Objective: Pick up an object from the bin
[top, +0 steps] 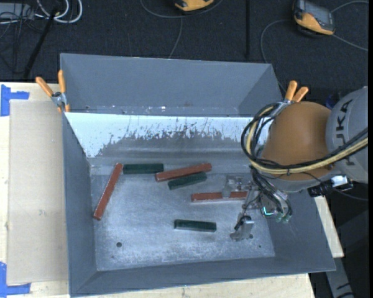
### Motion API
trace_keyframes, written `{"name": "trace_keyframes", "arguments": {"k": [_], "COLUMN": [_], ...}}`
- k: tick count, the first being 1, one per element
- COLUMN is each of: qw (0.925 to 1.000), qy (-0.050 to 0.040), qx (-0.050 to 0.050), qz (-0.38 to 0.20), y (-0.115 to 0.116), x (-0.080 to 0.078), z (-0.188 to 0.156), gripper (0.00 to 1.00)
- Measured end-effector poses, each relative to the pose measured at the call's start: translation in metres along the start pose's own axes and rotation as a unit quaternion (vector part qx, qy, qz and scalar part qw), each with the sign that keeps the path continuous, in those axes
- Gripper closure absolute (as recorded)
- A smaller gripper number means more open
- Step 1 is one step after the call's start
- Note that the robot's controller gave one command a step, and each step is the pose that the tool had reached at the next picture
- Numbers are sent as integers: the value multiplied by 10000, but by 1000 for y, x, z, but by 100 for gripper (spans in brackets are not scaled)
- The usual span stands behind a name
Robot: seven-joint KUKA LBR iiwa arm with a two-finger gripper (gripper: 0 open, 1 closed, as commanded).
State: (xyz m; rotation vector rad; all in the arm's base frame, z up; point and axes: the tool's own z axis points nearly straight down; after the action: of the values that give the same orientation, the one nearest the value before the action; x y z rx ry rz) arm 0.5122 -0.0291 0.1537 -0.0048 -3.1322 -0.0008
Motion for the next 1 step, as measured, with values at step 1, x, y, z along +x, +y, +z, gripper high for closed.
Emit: {"name": "trace_keyframes", "arguments": {"k": [1], "qw": [9878], "qy": [-29], "qx": [2], "qz": [-1556], "y": [46], "x": [-13], "z": [85], "gripper": [0]}}
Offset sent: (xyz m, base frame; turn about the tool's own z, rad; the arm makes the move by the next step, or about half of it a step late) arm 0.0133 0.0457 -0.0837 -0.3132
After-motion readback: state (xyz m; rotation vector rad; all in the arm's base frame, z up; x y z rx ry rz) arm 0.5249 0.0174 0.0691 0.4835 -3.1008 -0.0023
